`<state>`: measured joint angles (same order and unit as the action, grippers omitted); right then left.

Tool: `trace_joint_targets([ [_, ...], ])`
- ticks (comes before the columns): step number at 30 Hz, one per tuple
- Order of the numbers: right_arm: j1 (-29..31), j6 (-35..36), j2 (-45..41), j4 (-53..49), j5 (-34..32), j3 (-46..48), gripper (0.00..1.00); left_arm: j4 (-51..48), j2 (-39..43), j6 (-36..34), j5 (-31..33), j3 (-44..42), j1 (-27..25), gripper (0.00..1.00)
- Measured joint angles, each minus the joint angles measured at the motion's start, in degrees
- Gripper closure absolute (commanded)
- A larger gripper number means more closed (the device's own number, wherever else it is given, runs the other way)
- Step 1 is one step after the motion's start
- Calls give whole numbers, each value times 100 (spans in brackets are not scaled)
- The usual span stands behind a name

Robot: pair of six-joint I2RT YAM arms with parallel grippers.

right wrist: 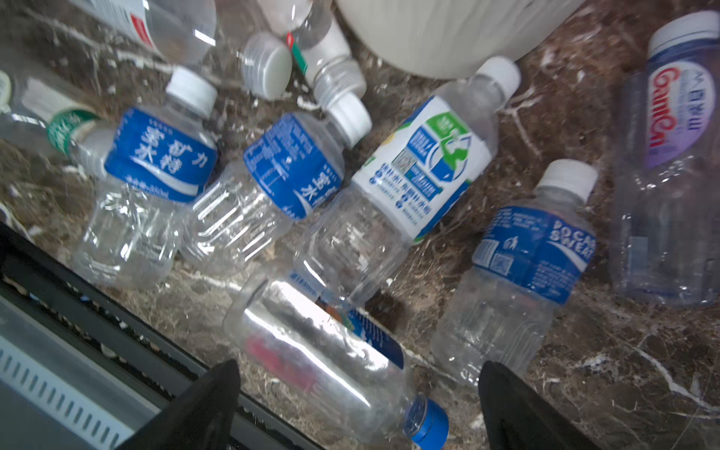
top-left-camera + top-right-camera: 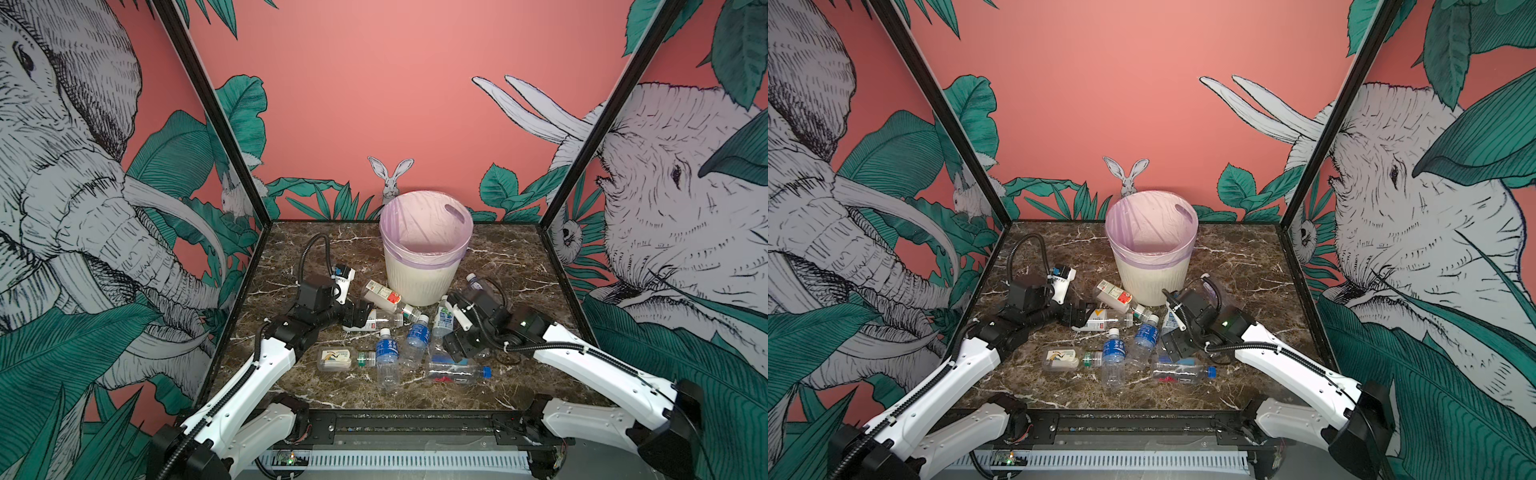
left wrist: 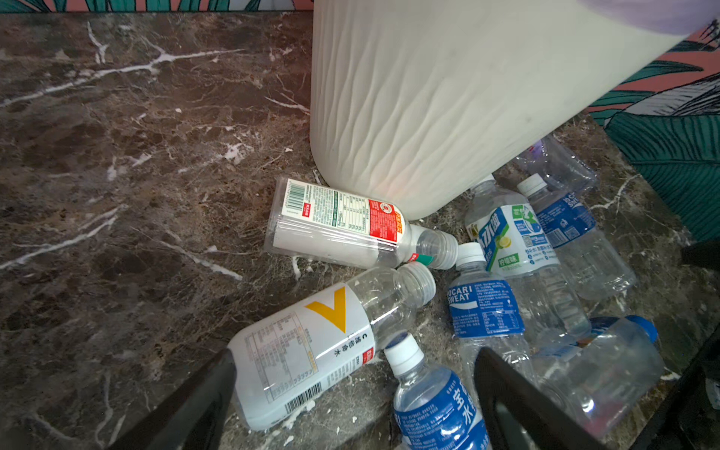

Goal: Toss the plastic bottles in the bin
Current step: 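Withdraw the left gripper toward the bottles while the right gripper reaches into the cluster, then grasp a clear bottle with blue cap using the right gripper and lift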

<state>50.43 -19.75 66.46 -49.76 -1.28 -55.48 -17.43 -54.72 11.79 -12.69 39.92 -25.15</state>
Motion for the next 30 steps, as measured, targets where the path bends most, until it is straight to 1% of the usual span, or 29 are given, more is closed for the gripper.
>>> trace_joint_targets([
  [6, 549, 70, 496, -328, -20, -138, 3, 173, 42, 74, -44, -236, 0, 4],
  [12, 855, 136, 975, -474, 0, -188, 3, 459, 52, 192, -138, -595, 0, 4],
  [19, 914, 282, 1397, -592, -24, -280, 3, 643, 52, 234, -188, -942, 0, 4],
  [28, 916, 501, 2011, -592, -92, -341, 3, 752, 50, 210, -181, -1091, 0, 4],
  [30, 916, 533, 2074, -586, -87, -341, 5, 761, 48, 195, -173, -1130, 0, 4],
])
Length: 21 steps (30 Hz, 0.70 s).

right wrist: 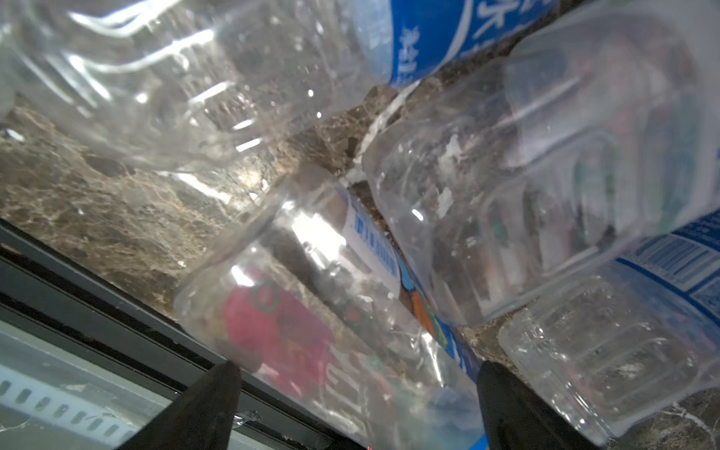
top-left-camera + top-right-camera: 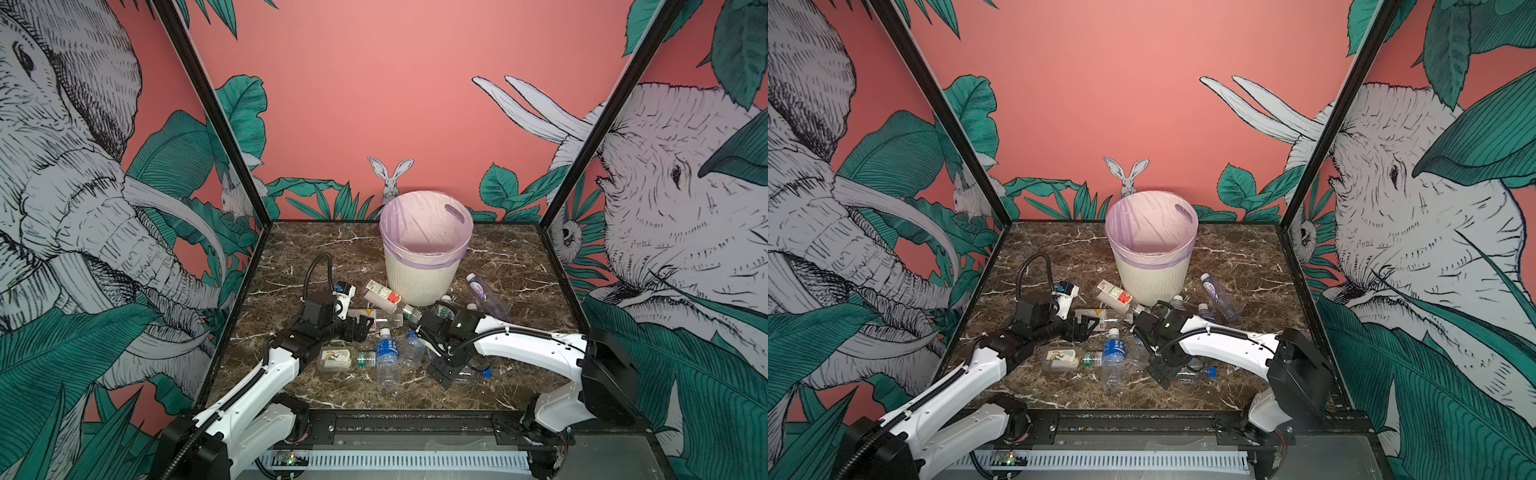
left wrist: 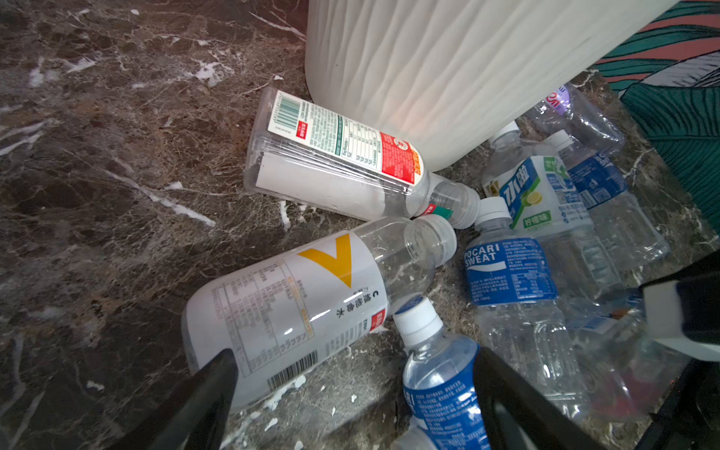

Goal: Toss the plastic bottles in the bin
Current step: 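Grasp a clear bottle with blue cap using the right gripper and lift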

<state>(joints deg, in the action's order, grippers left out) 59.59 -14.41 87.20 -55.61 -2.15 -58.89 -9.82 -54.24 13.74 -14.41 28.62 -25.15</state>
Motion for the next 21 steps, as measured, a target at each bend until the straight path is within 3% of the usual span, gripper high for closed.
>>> trace_joint_targets([
  [8, 2, 133, 83, 13, 160, 0, 18, 9, -7, -48, 42, -114, 0, 5],
  [21, 173, 201, 328, 83, 433, 0, 13, 72, -15, -90, 96, -140, 0, 5],
])
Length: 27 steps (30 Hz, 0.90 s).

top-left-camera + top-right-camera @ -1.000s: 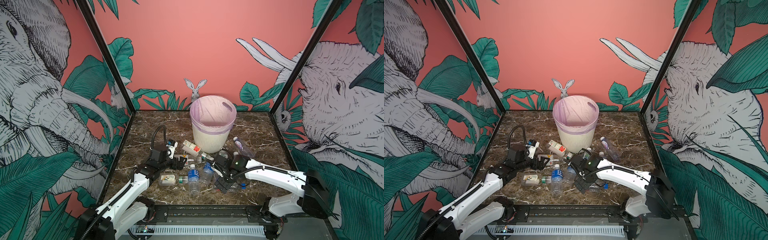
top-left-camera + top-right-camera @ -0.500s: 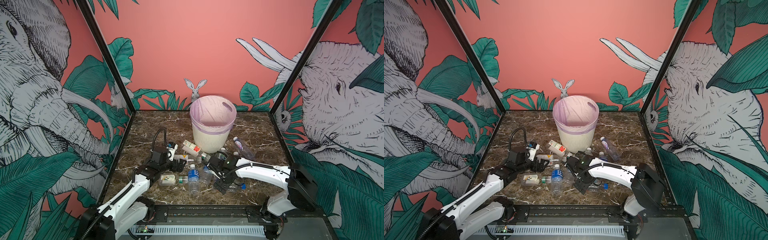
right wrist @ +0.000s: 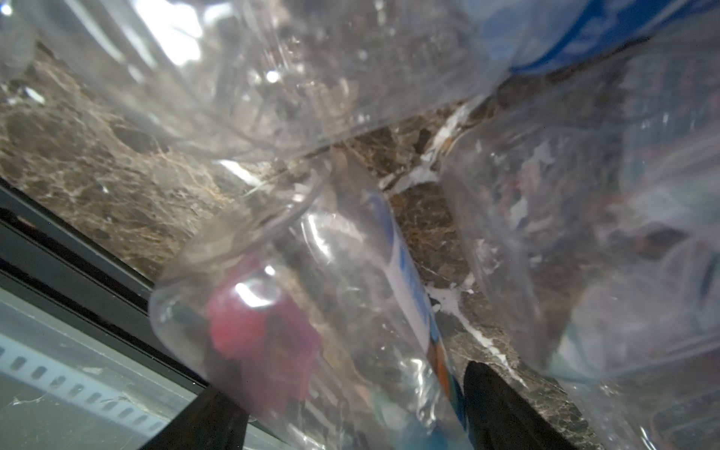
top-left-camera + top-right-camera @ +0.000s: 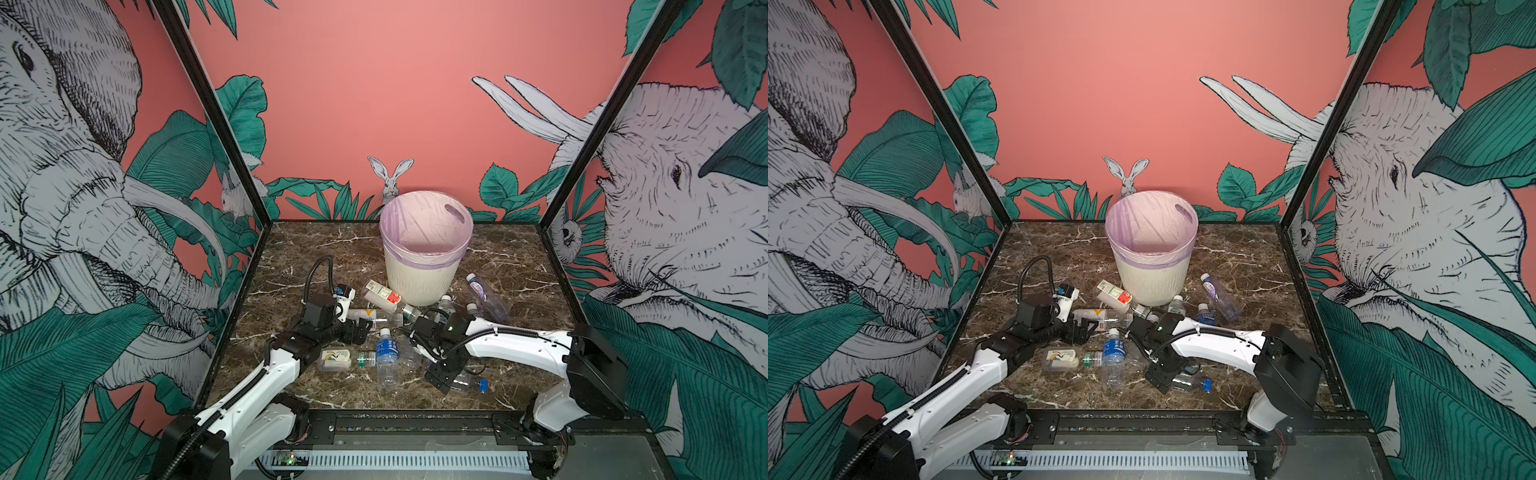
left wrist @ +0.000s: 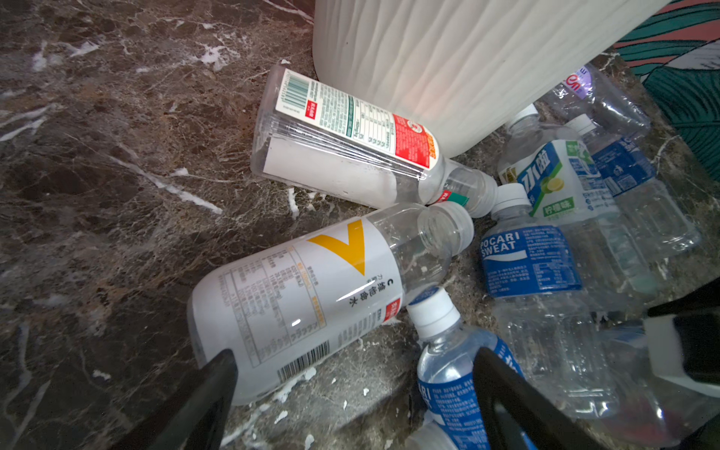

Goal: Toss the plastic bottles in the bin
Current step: 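Grasp a clear bottle with blue cap using the right gripper and lift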

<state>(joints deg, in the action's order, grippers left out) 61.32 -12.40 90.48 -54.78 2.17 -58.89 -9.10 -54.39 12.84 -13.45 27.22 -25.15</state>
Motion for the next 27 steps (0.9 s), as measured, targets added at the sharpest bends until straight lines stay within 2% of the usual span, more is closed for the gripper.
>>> trace_joint_targets([
  [5, 50, 11, 273, 42, 2, 0, 17, 7, 4, 0, 2, -15, 0, 4],
  [13, 164, 59, 431, 66, -15, 0, 46, 7, 13, 0, 42, -50, 0, 4],
  [15, 201, 59, 422, 61, -28, -2, 50, 7, 13, 0, 44, -50, 0, 4],
  [21, 323, 44, 256, 31, -214, -2, 52, 7, 11, 0, 42, -50, 0, 5],
  [27, 358, -59, -610, -98, -619, -79, 51, 7, -15, 0, 37, -48, 0, 4],
])
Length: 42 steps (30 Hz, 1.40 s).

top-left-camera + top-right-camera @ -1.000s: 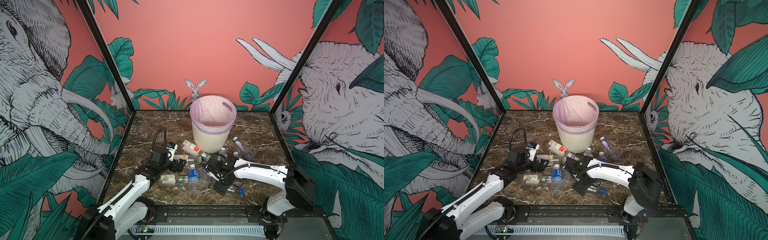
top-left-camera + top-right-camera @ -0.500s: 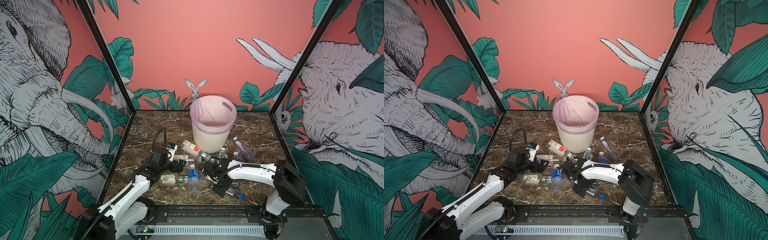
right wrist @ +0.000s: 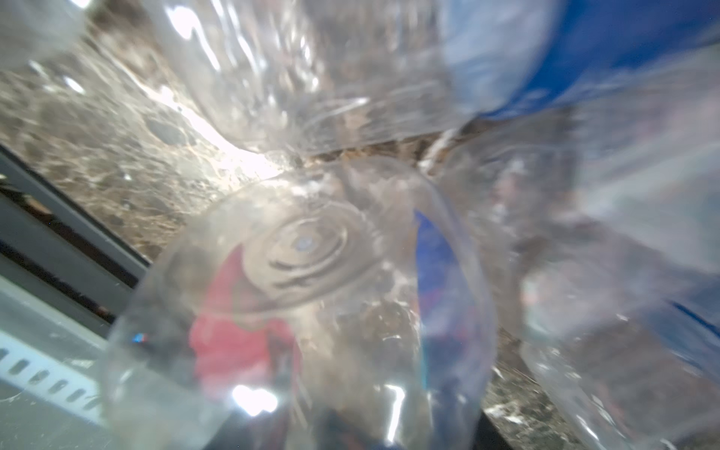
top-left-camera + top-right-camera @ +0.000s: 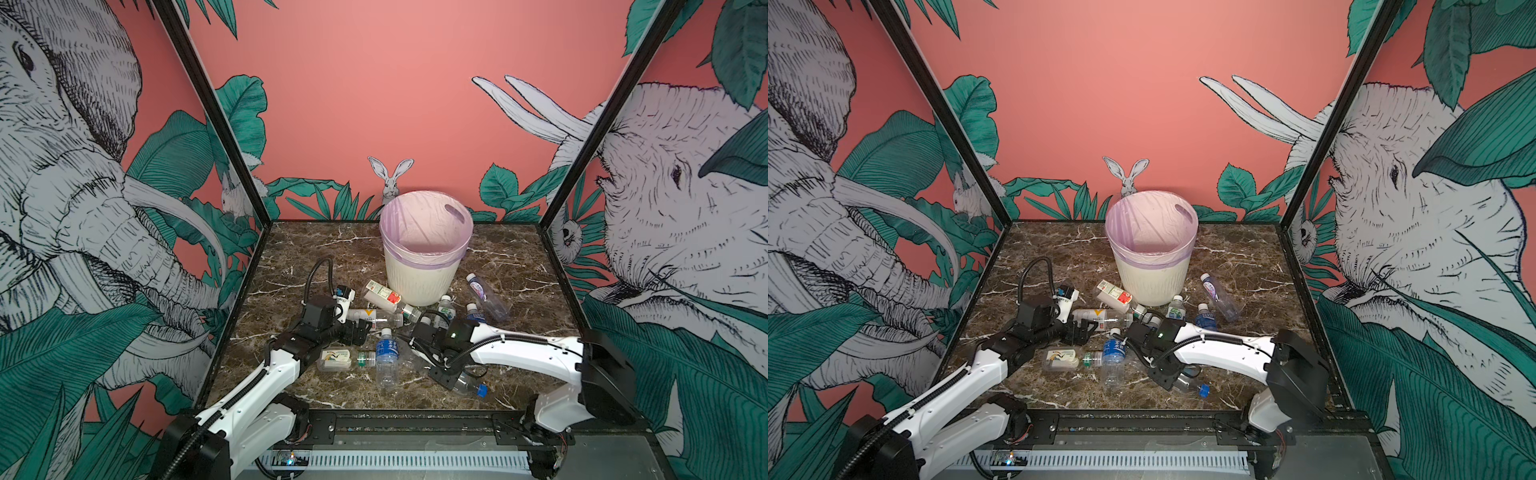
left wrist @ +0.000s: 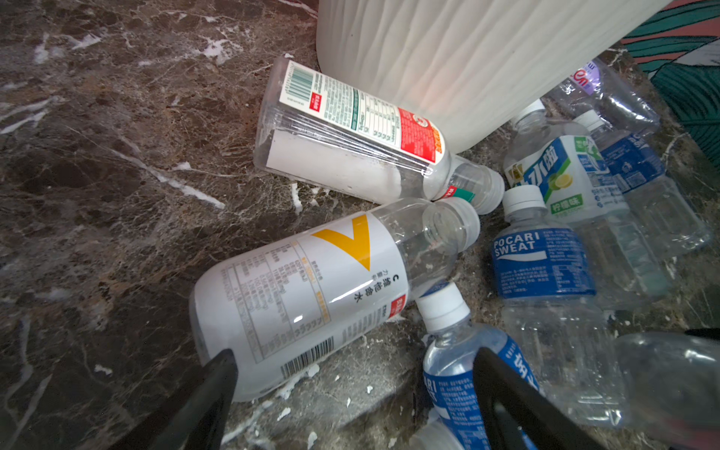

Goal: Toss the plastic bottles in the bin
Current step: 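Grasp a clear bottle with blue cap using the right gripper and lift, then carry the clear bottle over the bin and release it with the right gripper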

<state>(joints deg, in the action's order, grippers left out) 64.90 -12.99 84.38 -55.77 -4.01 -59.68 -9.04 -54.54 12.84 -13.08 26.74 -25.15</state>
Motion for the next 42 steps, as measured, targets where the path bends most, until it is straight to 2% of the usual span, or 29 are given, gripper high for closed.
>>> trace_joint_targets([
  [8, 11, -385, -1451, 153, -901, 37, 52, -4, -142, 0, -2, 59, 0, 5],
  [22, -7, -968, -4597, 1108, -2870, 789, 53, -2, -308, 7, 55, 227, 0, 4],
  [26, -9, -848, -4913, 1375, -3193, 520, 53, -4, -308, 13, 116, 227, 0, 4],
  [31, -15, -306, -4415, 1808, -3423, -450, 54, -2, -308, 33, 164, 227, 0, 5],
  [35, -92, 319, -3405, 2306, -3477, -1731, 54, -2, -308, 50, 162, 227, 0, 5],
  [38, -634, 612, -2345, 2590, -3121, -2999, 52, 0, -308, 61, 160, 227, 0, 5],
  [39, -1008, 610, -1897, 2656, -2883, -3543, 41, 2, -308, 63, 160, 227, 0, 5],
  [40, -1401, 542, -1449, 2693, -2583, -4103, 25, 2, -308, 66, 157, 227, 0, 5],
  [42, -2028, 382, -496, 2632, -2094, -5219, 2, 2, -308, 68, 157, 227, 0, 5],
])
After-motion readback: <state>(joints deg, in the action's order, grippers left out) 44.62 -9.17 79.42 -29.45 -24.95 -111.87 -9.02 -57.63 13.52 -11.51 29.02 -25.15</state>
